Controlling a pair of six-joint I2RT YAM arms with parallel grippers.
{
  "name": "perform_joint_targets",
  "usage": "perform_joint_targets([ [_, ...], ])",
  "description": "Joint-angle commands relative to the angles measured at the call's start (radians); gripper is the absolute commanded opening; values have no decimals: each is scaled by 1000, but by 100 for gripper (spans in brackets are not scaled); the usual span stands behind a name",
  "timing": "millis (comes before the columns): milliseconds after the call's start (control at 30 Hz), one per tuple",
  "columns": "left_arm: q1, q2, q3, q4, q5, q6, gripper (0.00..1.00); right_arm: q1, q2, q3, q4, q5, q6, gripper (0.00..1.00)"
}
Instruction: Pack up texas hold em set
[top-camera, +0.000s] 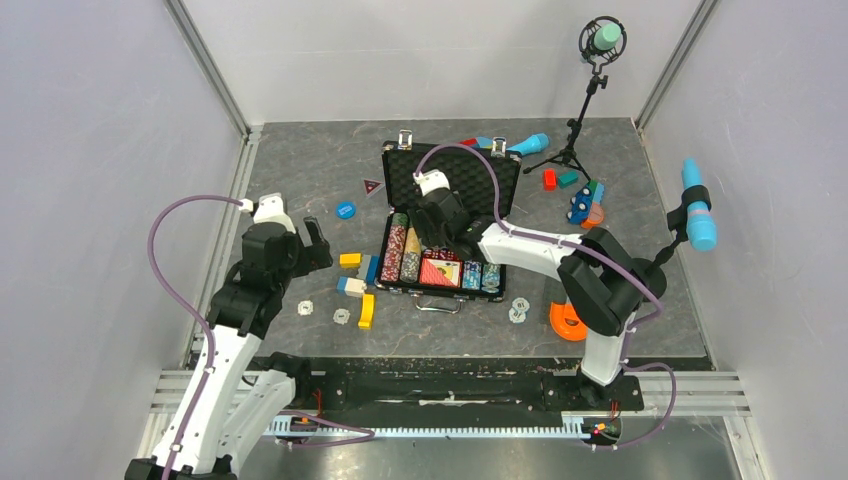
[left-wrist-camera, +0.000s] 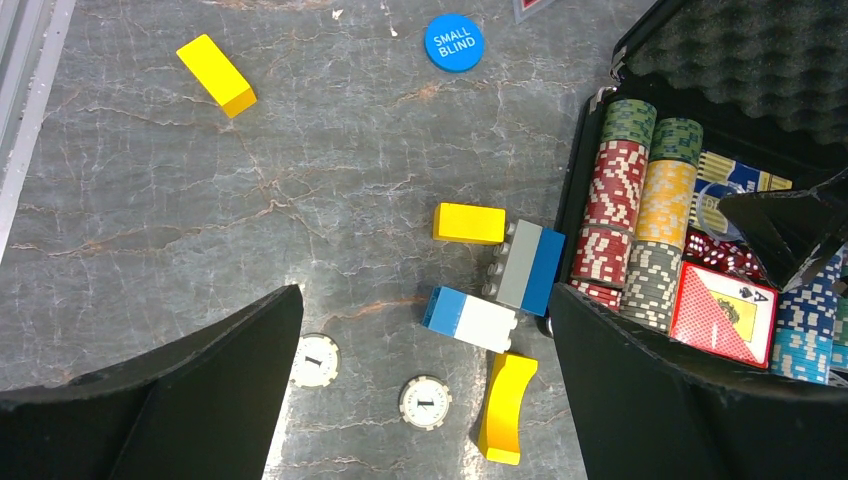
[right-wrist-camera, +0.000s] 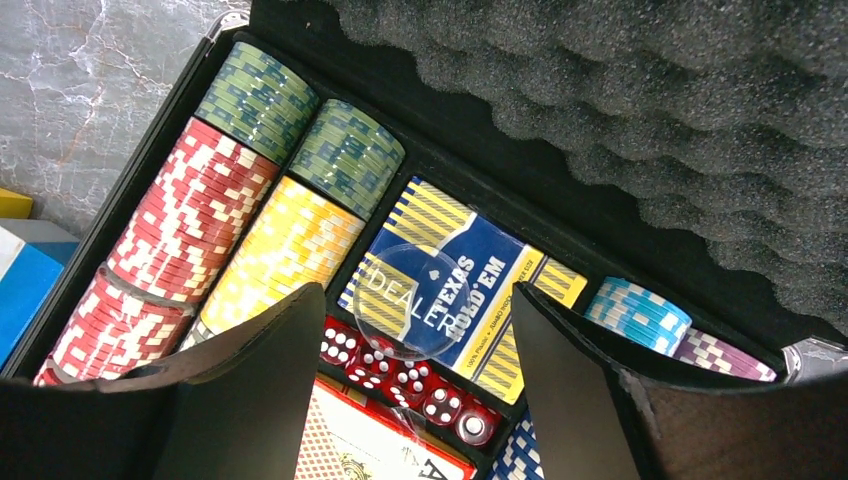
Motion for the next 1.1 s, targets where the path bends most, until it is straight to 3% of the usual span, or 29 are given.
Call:
perform_joint_targets([
  [0, -6, 0, -4, 33, 2, 25, 100, 5, -84, -19, 37, 31, -3, 70],
  [333, -8, 11, -2, 30, 5, 23, 100, -14, -407, -296, 43, 107, 24, 71],
  [633, -9, 19, -1, 29, 15, 20, 100, -153, -610, -466, 5, 124, 63, 75],
  [833, -8, 24, -1, 29, 16, 19, 100, -298, -666, -520, -40, 141, 75, 78],
  [1067, -10, 25, -1, 30, 17, 20, 100, -397, -591, -502, -88, 101, 43, 77],
])
